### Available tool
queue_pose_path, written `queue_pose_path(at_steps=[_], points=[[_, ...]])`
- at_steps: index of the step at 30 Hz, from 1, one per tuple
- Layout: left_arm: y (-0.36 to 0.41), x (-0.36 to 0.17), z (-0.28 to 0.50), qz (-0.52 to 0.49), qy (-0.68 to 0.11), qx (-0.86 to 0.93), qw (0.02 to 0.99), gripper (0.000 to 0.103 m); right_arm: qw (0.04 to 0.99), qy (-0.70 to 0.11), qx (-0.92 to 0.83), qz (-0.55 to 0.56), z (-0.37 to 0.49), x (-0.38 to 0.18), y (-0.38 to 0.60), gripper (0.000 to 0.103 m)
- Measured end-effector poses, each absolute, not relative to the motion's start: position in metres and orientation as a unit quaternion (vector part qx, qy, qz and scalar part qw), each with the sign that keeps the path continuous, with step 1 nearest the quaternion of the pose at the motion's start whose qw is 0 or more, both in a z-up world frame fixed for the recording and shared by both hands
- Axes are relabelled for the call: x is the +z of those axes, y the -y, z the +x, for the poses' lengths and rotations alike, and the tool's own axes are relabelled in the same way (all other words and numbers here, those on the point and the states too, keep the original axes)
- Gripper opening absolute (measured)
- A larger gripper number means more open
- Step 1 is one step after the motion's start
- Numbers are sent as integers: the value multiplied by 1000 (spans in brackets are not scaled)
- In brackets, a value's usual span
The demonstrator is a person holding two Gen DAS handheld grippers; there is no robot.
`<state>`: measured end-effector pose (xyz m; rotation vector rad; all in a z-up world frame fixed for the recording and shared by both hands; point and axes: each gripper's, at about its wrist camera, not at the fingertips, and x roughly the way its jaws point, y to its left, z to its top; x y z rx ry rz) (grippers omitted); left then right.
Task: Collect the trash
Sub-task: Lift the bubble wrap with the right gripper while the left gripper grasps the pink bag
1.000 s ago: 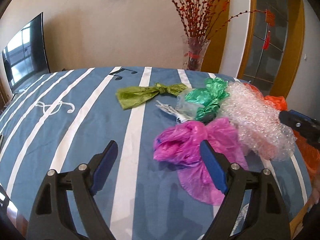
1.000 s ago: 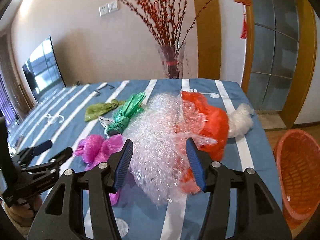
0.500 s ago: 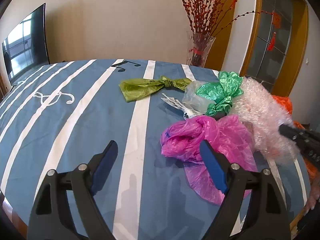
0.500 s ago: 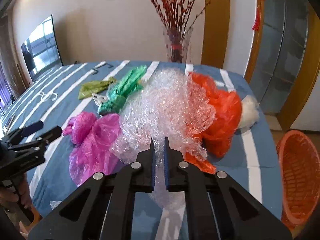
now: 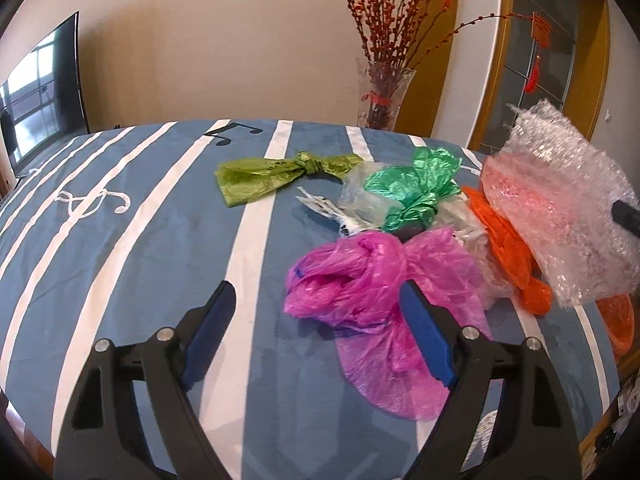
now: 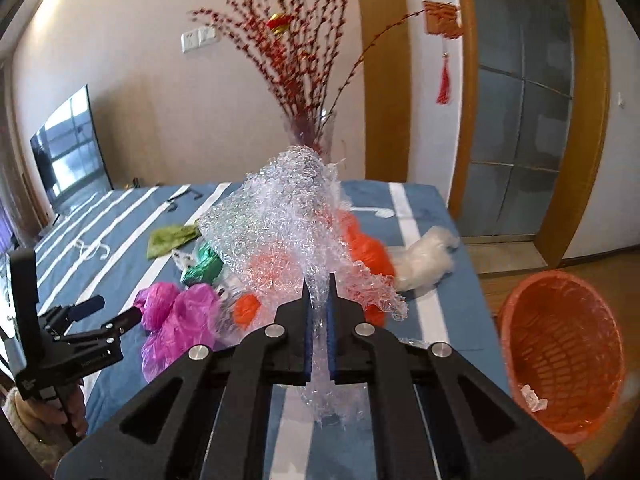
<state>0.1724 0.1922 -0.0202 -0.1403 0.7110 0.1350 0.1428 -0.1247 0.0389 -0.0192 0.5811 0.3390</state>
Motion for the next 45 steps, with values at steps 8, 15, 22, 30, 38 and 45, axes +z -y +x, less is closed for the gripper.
queue_pose_path(at_steps=[8,15,22,30,38,45], points=[[-179,-20,180,-57,-351,59,933,82,953,-259,154,21,133,58,154,5],[-171,-22,189,-50,-358,57,931,82,963,-229,140,39,122,80,177,5],[-168,-31,203,-59,-379,52,922,66,966,-226,113,52,122,82,202,5],[-165,-36,208,-65,-385,45,919,33,964,-238,101,59,122,71,217,5],[-163,-22,201,-62,-372,39,925,20,964,-241,95,64,119,69,230,5],[-159,-1,194,-60,-353,32,933,19,963,-243,88,72,117,66,242,5]])
